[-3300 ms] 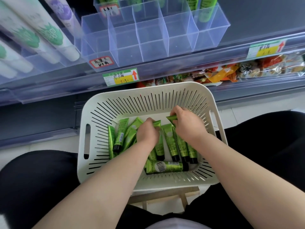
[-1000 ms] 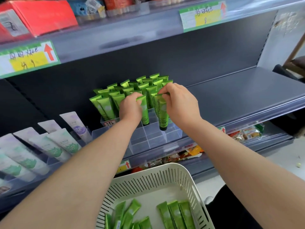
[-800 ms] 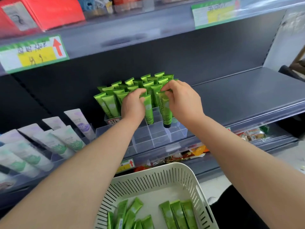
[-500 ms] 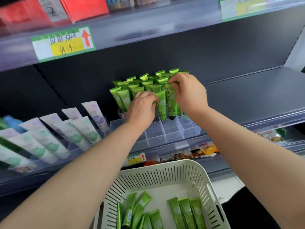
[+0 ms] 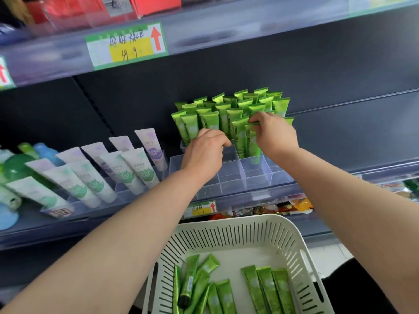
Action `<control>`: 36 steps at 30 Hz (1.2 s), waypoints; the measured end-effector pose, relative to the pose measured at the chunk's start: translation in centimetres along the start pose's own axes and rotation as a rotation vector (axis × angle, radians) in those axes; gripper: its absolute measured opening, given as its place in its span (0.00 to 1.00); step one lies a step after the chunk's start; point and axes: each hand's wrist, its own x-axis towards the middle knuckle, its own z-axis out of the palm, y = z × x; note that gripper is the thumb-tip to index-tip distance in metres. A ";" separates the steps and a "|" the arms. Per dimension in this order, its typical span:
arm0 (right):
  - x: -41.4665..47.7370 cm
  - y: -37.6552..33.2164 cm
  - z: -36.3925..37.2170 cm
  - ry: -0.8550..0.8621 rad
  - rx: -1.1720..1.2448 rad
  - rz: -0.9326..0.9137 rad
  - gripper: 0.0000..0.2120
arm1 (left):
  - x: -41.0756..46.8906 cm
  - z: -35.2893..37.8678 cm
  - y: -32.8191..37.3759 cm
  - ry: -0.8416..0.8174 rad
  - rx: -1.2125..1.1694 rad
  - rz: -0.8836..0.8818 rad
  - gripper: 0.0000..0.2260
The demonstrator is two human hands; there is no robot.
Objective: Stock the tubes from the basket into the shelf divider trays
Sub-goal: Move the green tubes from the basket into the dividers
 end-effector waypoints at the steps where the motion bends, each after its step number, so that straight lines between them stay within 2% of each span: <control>1: -0.1 -0.1 -0.1 0.010 -0.008 -0.013 0.14 | -0.1 0.0 0.0 -0.003 0.000 -0.001 0.12; 7: -1.0 -0.6 -1.1 0.125 -0.113 -0.145 0.15 | -0.6 0.0 0.4 0.022 -0.033 0.002 0.12; 20: -10.0 -0.6 1.1 0.138 -0.230 -0.303 0.16 | -5.4 0.4 1.7 0.008 -0.045 -0.011 0.12; 31: -19.5 0.2 7.0 -0.200 -0.200 -0.230 0.18 | -16.1 5.6 -0.8 -0.145 -0.062 -0.133 0.14; 36: -23.0 1.5 10.1 -0.422 -0.205 -0.139 0.20 | -21.4 8.3 -1.8 -0.304 -0.026 -0.204 0.15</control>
